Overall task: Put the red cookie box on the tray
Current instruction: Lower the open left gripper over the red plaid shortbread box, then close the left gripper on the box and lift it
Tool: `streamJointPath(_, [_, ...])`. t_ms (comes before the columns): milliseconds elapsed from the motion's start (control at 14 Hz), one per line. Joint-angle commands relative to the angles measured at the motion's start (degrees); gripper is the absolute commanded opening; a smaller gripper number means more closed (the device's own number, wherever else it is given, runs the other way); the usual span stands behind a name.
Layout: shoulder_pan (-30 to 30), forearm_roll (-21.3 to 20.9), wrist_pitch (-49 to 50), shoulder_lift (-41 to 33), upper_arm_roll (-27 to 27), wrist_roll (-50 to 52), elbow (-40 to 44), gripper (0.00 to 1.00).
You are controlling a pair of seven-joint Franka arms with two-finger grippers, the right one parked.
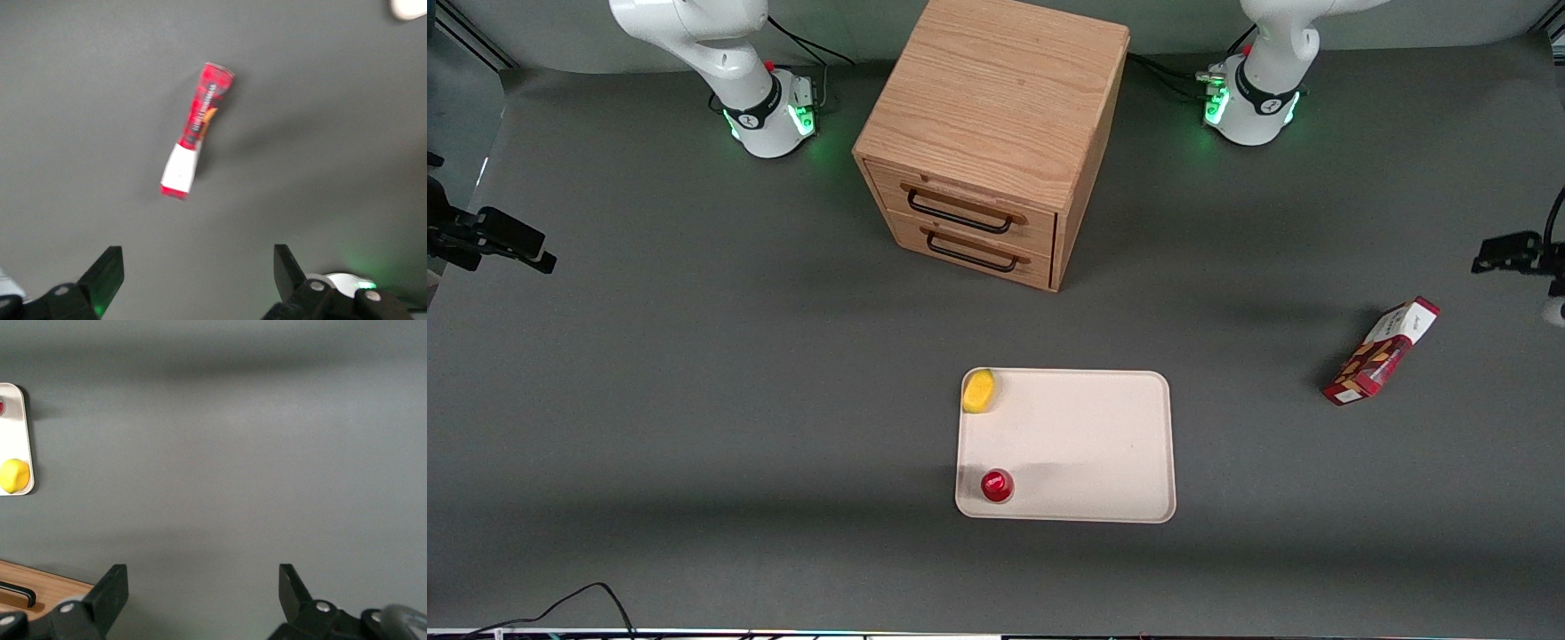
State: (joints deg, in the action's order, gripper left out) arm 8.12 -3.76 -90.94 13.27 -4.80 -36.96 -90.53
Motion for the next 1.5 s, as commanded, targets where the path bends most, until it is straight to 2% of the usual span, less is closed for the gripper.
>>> streamJointPath(0, [0.06, 2.17, -13.95, 2.62, -1.61, -9.6, -10.08, 1.0])
streamJointPath(214, [0.06, 10.59, -27.76, 8.78, -3.63, -18.21, -16.41, 1.0])
streamJointPath(286, [0.06, 12.44, -32.33, 9.4, -3.55, -18.59, -19.31, 0.91])
streamJointPath(357, [-0.03, 14.29, -37.42, 9.41, -3.64, -18.5, -22.47, 0.39])
streamJointPath(429, [-0.03, 15.79, -40.25, 9.93, -3.55, -18.94, -23.72, 0.0])
streamJointPath(786, [-0.2, 16.5, -38.01, 10.03, -3.55, -18.24, -21.37, 0.0])
streamJointPath(1000, [-0.64, 16.33, -26.09, 7.92, -3.46, -12.81, -14.36, 0.0])
streamJointPath(1214, [-1.26, 15.28, -10.54, 5.28, -1.1, -0.53, -3.73, 0.0])
streamJointPath(1429, [-1.35, 11.94, 0.65, 4.22, 7.66, 20.79, 7.17, 0.0])
